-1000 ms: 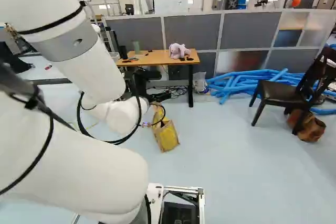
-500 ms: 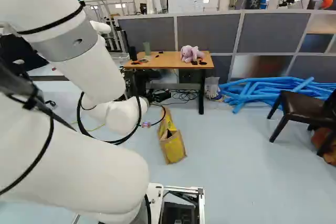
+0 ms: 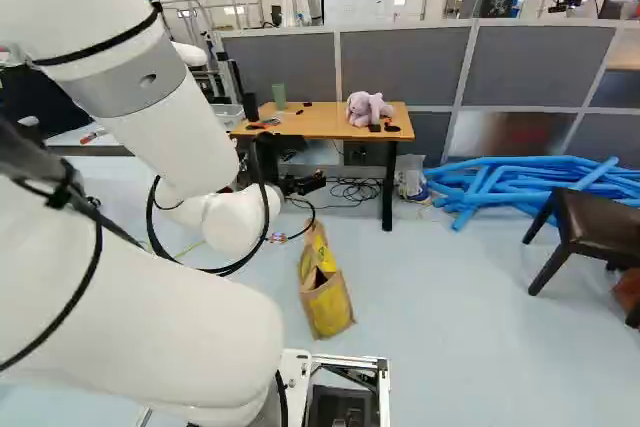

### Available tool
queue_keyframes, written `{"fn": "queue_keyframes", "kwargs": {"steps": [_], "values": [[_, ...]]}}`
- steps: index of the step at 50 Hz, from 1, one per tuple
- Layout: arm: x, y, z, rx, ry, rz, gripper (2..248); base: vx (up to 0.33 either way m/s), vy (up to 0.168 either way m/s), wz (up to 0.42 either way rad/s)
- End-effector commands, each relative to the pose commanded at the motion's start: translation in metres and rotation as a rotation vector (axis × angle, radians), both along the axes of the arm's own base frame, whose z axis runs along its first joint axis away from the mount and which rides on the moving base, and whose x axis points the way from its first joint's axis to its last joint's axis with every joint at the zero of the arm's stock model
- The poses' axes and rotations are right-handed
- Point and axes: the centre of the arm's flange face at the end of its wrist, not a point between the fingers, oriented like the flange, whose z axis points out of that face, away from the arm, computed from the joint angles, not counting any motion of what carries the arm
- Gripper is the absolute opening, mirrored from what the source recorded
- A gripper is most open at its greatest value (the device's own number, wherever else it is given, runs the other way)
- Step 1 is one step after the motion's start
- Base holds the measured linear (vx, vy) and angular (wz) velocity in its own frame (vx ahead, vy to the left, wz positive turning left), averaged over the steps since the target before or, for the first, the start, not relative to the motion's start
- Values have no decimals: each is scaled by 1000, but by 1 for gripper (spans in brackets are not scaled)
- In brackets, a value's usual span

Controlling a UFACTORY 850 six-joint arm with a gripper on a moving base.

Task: Pick up the bag on the ground and place it on the table

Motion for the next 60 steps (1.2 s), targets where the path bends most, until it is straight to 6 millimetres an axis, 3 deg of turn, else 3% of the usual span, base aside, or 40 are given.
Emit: {"fn": "queue_keyframes", "kwargs": {"steps": [13, 29, 44, 60], "values": [[0, 0, 0, 0, 0, 0, 247, 207, -18, -11], [17, 0, 2, 0, 8, 0, 247, 30, -1, -2], [41, 0, 2, 0, 46, 0, 247, 0, 0, 0], [73, 0, -14, 0, 141, 0, 247, 0, 0, 0]]}}
